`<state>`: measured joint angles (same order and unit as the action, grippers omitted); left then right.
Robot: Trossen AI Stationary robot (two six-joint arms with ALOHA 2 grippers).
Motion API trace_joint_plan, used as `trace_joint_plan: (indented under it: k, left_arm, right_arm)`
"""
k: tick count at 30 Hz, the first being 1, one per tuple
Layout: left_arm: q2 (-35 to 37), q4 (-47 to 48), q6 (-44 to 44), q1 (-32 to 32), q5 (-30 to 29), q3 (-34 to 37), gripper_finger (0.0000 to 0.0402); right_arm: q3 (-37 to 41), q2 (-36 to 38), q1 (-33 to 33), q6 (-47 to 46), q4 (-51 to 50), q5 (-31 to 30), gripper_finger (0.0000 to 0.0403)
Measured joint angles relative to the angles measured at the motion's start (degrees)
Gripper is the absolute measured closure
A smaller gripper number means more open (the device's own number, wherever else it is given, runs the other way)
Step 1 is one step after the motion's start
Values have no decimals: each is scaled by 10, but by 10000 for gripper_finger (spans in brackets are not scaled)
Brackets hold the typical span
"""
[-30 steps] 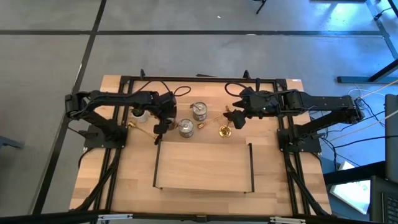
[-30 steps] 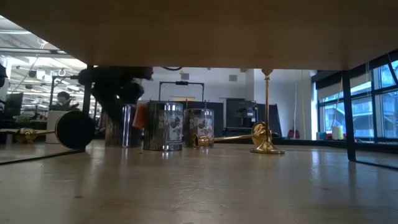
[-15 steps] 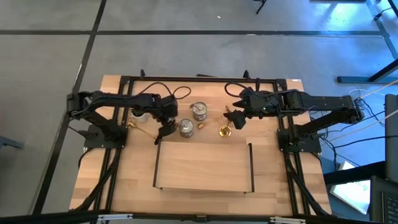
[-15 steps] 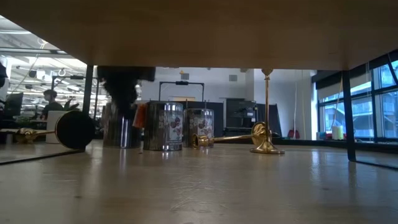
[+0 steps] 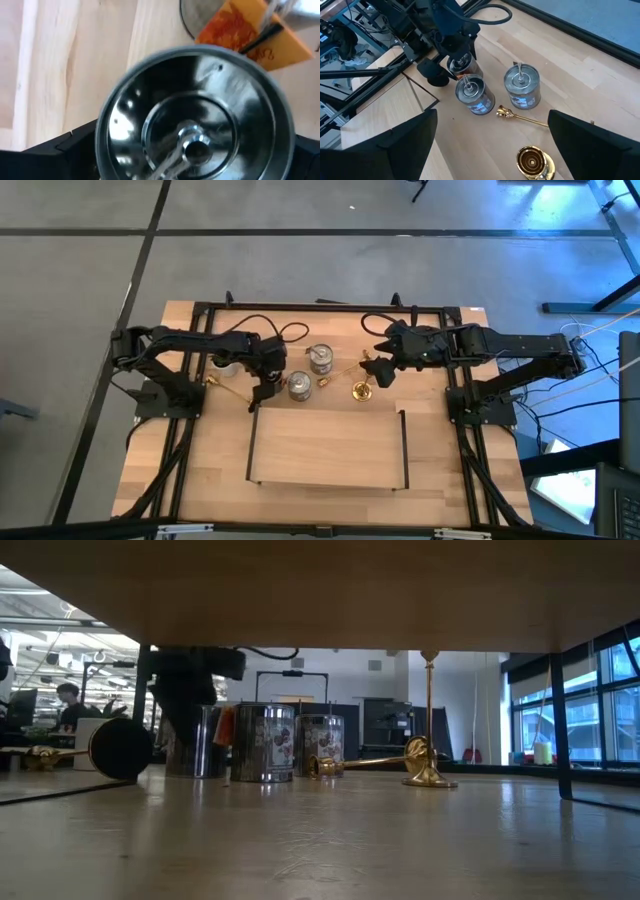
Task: Pick & Place candle stick holders
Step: Put the top left silver scented candle on the shelf
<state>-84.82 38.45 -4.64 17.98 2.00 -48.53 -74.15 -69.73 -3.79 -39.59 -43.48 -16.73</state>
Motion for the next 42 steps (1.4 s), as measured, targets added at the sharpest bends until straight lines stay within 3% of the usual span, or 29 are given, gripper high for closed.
trace_joint_plan:
  k: [23, 33, 42]
  left_arm:
    - [-60, -10, 1, -3, 2, -2, 2]
    - [-61, 12, 20, -3, -24, -23, 57]
    - [-61, 71, 24, -3, -25, -80, 57]
  right_arm:
    - [0, 0, 0, 0, 0, -2, 20]
    - [0, 0, 0, 0, 0, -2, 20]
    - [0, 0, 0, 0, 0, -2, 20]
